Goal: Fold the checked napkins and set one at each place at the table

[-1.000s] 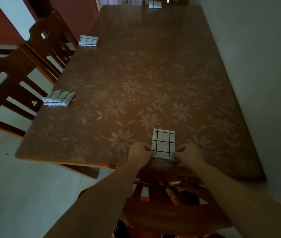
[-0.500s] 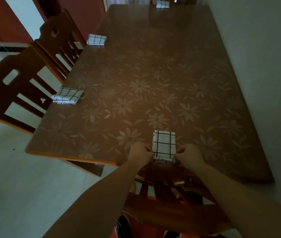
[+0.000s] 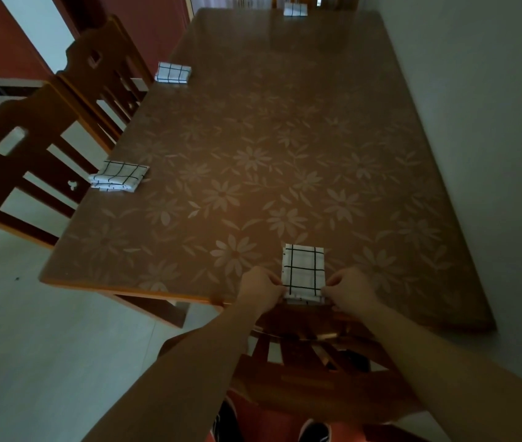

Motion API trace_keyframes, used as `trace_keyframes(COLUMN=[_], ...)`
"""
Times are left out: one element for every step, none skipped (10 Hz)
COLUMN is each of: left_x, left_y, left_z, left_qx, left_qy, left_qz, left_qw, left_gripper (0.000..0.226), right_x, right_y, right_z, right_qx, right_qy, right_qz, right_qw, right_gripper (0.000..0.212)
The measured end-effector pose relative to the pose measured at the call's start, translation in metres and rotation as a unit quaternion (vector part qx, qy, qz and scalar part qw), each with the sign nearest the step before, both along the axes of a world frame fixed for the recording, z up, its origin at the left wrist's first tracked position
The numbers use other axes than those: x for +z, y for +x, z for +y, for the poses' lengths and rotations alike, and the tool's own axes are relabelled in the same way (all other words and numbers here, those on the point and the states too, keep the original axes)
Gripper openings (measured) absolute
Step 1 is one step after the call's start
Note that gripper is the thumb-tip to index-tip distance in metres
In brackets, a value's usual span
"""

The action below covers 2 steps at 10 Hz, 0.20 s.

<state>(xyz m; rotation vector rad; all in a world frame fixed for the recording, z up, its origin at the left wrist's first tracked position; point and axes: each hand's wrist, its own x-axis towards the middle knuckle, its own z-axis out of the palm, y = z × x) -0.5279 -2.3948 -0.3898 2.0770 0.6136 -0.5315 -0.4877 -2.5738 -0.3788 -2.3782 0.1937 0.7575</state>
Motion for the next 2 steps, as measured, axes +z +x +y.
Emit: trace_keyframes(left_x=[0.004,0.024], left_y=[-0.001,-0.004], left_z=[0.003,0.010], left_qx=[-0.010,-0.009], left_qy=[-0.004,0.037], left_qz=[-0.005,-0.029], left_qw=[1.000,0.999], left_gripper=[0.014,0.015], right_x=[0.000,0.016], right_y=[0.002,-0.001], right_z=[0.001,-0.002], right_qx=[0.002,0.010], right_qy=[0.001,-0.031], right_qz=[0.001,-0.030], right_qw=[1.000,0.999], right_gripper=[0.013,0.018])
